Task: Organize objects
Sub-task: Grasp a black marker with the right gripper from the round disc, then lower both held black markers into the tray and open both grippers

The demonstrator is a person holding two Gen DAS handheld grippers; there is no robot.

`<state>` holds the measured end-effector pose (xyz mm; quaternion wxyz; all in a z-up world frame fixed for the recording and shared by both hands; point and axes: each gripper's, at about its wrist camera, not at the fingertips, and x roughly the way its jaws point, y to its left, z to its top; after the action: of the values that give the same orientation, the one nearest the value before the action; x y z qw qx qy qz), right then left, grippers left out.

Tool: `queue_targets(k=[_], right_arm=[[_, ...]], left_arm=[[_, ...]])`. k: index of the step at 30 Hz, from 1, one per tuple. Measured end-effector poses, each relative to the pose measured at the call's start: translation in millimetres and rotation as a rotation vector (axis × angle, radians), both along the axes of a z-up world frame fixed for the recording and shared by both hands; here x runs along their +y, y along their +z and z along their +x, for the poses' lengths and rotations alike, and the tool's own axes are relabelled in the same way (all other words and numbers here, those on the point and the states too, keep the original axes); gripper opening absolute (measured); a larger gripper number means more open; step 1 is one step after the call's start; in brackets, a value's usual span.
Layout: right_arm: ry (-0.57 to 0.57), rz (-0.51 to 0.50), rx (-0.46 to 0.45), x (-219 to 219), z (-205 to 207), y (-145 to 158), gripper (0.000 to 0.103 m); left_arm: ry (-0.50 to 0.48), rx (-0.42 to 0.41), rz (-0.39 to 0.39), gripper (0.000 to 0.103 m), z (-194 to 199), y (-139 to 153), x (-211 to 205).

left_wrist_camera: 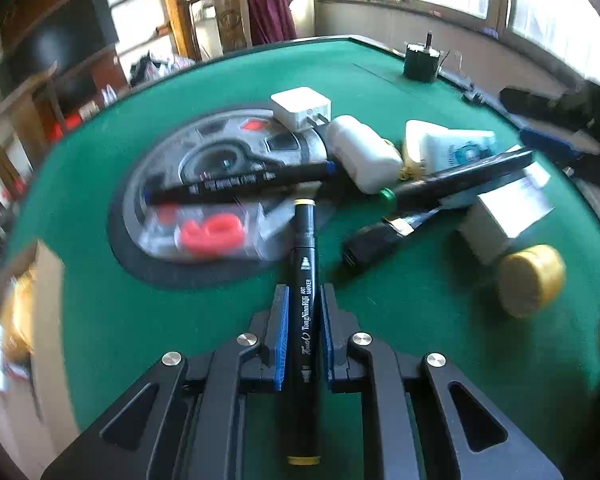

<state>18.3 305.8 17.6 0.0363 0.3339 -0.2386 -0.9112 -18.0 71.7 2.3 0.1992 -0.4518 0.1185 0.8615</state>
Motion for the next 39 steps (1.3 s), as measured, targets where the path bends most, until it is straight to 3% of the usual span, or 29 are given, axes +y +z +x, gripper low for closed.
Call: queue_targets(k=[3, 7, 10, 16, 19, 22, 23, 27, 29, 33, 35, 39], right_arm=[[0.031, 0.029, -0.005, -11.4, -1.9, 2.9, 0.066], [0.185, 0.003, -0.039, -43.4, -16.0, 14.9, 0.066], [0.341, 0.036, -0.125, -85.6, -49.1, 20.8, 0.066], [0.514, 0.332, -0.246, -170.5, -107.1, 6.8, 0.066], [0.538, 0.458, -0.266, -196.9, -122.7, -5.3, 0.064], [0.574, 0.519, -0.305, -214.9, -132.9, -18.4, 0.051], [0.591, 0.530, -0.319, -220.0, -135.7, -22.4, 0.051], [0.597, 0.536, -0.329, -227.9, -140.7, -26.7, 0.050], [0.591, 0.524, -0.367, -226.0, -146.5, -32.0, 0.031], [0.577, 0.536, -0.359, -222.9, -144.4, -36.5, 0.028], [0.563, 0.483, -0.367, -217.3, -142.4, -36.4, 0.012], [0.504, 0.382, -0.355, -198.9, -134.9, -30.1, 0.012]], left_arm=[[0.034, 0.007, 0.054, 0.011, 14.7, 7.8, -19.7], [0.099, 0.026, 0.178, 0.011, 39.6, 33.4, -65.1], [0.147, 0.052, 0.248, 0.011, 55.9, 49.3, -97.7], [0.233, 0.099, 0.308, 0.012, 76.3, 63.7, -156.2], [0.285, 0.114, 0.312, 0.012, 79.5, 62.4, -185.6], [0.328, 0.107, 0.325, 0.012, 78.8, 56.9, -208.8], [0.342, 0.106, 0.328, 0.012, 78.7, 54.8, -214.1], [0.389, 0.100, 0.337, 0.012, 77.4, 44.3, -231.4], [0.400, 0.095, 0.342, 0.012, 80.6, 41.2, -240.5], [0.410, 0.089, 0.351, 0.012, 81.8, 34.4, -248.1], [0.413, 0.088, 0.355, 0.012, 84.0, 34.7, -251.6], [0.431, 0.098, 0.352, 0.012, 88.9, 39.5, -257.3]])
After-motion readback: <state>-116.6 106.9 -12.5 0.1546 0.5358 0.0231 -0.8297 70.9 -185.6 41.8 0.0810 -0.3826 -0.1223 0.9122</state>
